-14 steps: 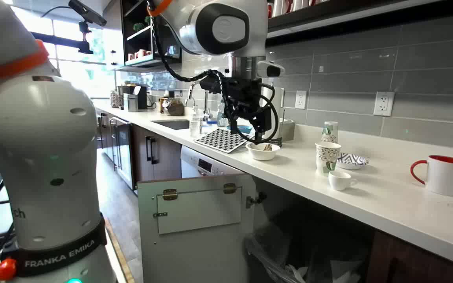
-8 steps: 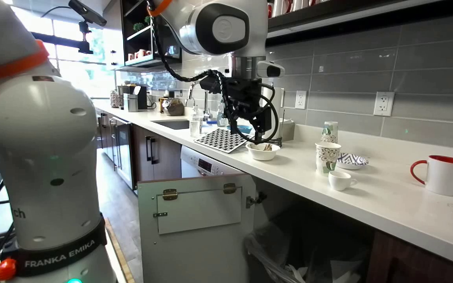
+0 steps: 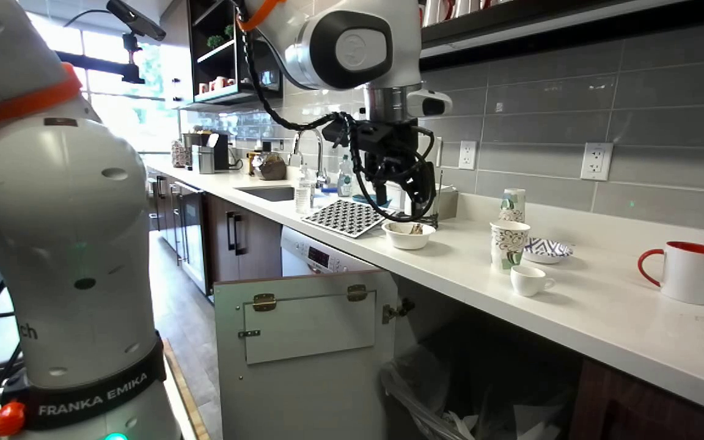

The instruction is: Pour the contents in the white mug into the coffee cup.

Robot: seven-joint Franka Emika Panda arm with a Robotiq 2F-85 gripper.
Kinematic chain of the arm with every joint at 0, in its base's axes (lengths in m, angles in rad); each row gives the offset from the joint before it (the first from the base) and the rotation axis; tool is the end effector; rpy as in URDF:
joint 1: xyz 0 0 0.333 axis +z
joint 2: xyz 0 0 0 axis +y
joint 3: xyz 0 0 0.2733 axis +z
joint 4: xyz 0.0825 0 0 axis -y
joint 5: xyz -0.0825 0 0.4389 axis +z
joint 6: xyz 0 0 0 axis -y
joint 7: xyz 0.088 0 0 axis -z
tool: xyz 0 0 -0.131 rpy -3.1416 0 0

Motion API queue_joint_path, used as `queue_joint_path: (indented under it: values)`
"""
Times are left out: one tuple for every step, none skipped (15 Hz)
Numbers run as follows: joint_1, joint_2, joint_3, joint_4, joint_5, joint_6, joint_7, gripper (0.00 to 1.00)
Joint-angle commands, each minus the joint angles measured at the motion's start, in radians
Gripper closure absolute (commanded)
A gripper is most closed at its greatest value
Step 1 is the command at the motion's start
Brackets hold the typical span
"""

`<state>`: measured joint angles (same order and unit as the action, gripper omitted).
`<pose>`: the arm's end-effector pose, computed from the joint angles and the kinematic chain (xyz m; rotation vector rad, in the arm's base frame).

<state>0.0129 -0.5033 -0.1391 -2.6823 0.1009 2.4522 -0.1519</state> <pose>0.4653 -0.0489 0.3250 -3.0063 0.0535 -0.4281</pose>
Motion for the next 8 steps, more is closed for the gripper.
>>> queue_joint_path:
  values:
    - [-0.068,0.149,0.060,0.081,-0.028,0.120,0.163,0.00]
    - [-0.089,0.189,0.075,0.114,-0.043,0.134,0.212,0.00]
    - [-0.106,0.221,0.087,0.140,-0.056,0.140,0.253,0.00]
    - [-0.124,0.255,0.097,0.177,-0.073,0.130,0.295,0.00]
    - [-0.134,0.283,0.101,0.211,-0.083,0.107,0.330,0.00]
    - [-0.143,0.316,0.100,0.251,-0.093,0.087,0.358,0.00]
    - [-0.149,0.344,0.099,0.283,-0.100,0.074,0.387,0.00]
    - [-0.149,0.372,0.090,0.318,-0.097,0.053,0.401,0.00]
